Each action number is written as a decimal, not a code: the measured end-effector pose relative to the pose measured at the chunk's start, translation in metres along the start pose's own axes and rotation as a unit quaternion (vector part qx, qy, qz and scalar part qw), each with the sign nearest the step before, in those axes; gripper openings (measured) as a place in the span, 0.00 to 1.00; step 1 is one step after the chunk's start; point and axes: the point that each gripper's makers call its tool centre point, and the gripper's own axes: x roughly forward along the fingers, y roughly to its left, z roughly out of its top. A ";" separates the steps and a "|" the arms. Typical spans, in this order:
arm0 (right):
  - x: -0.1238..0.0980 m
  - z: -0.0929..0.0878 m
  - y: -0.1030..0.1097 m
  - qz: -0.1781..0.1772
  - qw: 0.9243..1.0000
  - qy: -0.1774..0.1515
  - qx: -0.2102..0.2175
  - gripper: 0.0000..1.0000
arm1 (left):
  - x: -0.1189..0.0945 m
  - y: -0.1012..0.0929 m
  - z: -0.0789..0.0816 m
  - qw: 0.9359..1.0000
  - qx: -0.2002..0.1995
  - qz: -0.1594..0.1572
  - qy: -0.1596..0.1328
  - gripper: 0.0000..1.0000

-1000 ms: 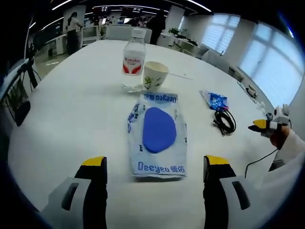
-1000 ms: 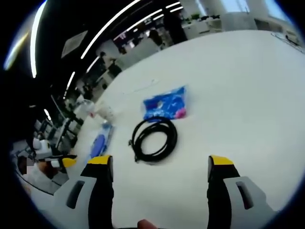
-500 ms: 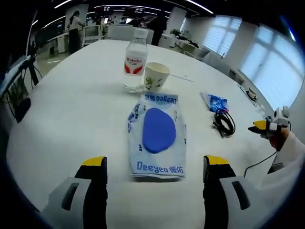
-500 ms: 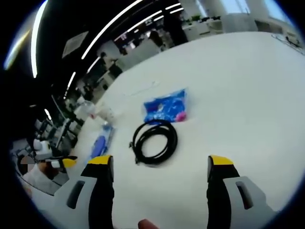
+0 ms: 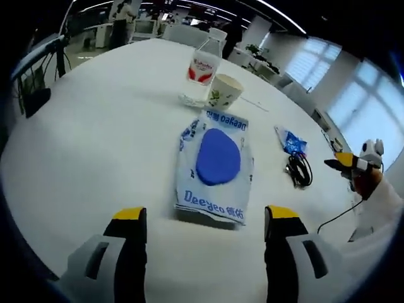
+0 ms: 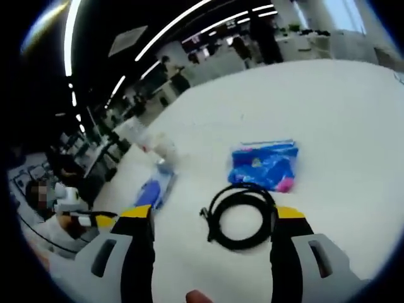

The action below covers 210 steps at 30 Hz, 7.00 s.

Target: Arrange the tabletop items into an orderly group along one side of the table until the central work area is clear of visible clutter.

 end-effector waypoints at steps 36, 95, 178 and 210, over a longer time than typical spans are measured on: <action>0.218 0.013 0.097 0.143 0.946 0.160 -0.243 0.53 | 0.025 -0.012 -0.017 0.990 -0.139 -0.018 -0.003 0.41; 0.022 -0.078 0.076 0.033 0.999 0.007 0.024 0.00 | 0.039 -0.040 0.044 0.996 0.075 -0.048 0.005 0.00; 0.030 0.043 0.001 -0.054 0.995 -0.070 -0.040 0.00 | 0.085 -0.114 0.146 0.977 0.185 -0.082 -0.065 0.00; 0.114 0.029 -0.042 -0.073 0.993 -0.003 -0.094 0.00 | 0.152 -0.082 0.141 0.979 0.203 -0.029 -0.019 0.00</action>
